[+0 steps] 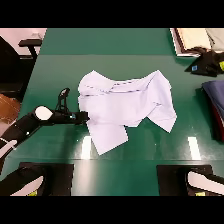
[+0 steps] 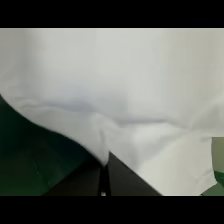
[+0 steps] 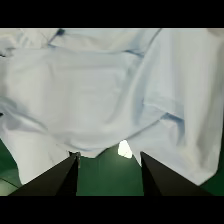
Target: Fold the shirts.
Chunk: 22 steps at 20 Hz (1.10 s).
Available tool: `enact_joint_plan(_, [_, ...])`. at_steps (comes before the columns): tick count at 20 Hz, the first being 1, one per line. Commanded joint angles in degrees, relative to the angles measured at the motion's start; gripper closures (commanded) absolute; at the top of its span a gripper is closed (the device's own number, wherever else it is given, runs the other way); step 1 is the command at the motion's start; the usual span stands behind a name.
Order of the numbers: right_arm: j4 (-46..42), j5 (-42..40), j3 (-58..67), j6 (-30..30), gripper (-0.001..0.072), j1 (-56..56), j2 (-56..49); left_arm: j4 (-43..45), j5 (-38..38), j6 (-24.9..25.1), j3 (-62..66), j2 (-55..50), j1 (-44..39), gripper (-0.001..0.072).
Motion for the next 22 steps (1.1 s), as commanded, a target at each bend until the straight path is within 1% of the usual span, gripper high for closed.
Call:
enact_joint_plan(1, [-4.9,-1.7,-12.96,0.48,0.0281,-4.55,6.01,3.98,-5.05,1.31,3.45,1.79,4.31,0.0686])
enact_joint_plan(4, [-4.81,-5.97,-32.83,0.48,0.0281,-12.83,12.85,8.57,-7.98,1.31,6.54,3.21,5.09,0.0686])
enact_joint_plan(7, [-4.24,-13.64,-52.04,0.44,0.0281,-18.86,17.68,8.41,-7.58,1.29,7.43,3.32,5.09,0.0686])
enact_joint_plan(8, [-3.61,-16.2,-56.96,0.33,0.0281,-19.67,18.8,8.5,-7.19,1.29,7.43,3.32,5.09,0.0686])
enact_joint_plan(10, [0.92,-20.81,-64.63,-1.73,0.0282,-20.17,19.85,8.48,-6.62,1.29,7.43,3.32,5.09,0.0686])
enact_joint_plan(12, [5.38,-23.67,-68.63,-2.8,0.0282,-19.47,19.21,8.5,-6.69,1.29,7.41,3.32,5.09,0.0686])
enact_joint_plan(15, [6.29,-26.53,-70.01,-2.75,0.0284,-14.56,15.58,8.48,-6.84,1.29,7.43,3.32,5.09,0.0686])
enact_joint_plan(16, [6.75,-27.58,-69.9,-2.75,0.0343,-12.46,14.36,8.48,-6.84,1.31,7.43,3.32,5.09,0.0686])
enact_joint_plan(17, [8.28,-29.16,-69.9,-2.75,0.0374,-10.6,13.07,8.48,-6.84,1.29,7.41,3.32,5.09,0.0686])
enact_joint_plan(19, [11.23,-32.35,-69.88,-2.75,0.0375,-7.76,10.75,8.5,-6.88,1.31,7.43,3.32,5.09,0.0686])
enact_joint_plan(20, [11.93,-33.73,-69.88,-2.78,0.0407,-6.69,9.92,8.52,-6.93,1.31,7.43,3.32,5.09,0.0686])
enact_joint_plan(21, [12.13,-34.95,-69.81,-2.78,0.0413,-5.68,9.31,8.52,-6.93,1.31,7.43,3.32,5.09,0.0686])
enact_joint_plan(22, [11.8,-35.63,-69.35,-2.8,0.0471,-4.68,9.09,8.55,-6.99,1.31,7.45,3.32,5.09,0.0686])
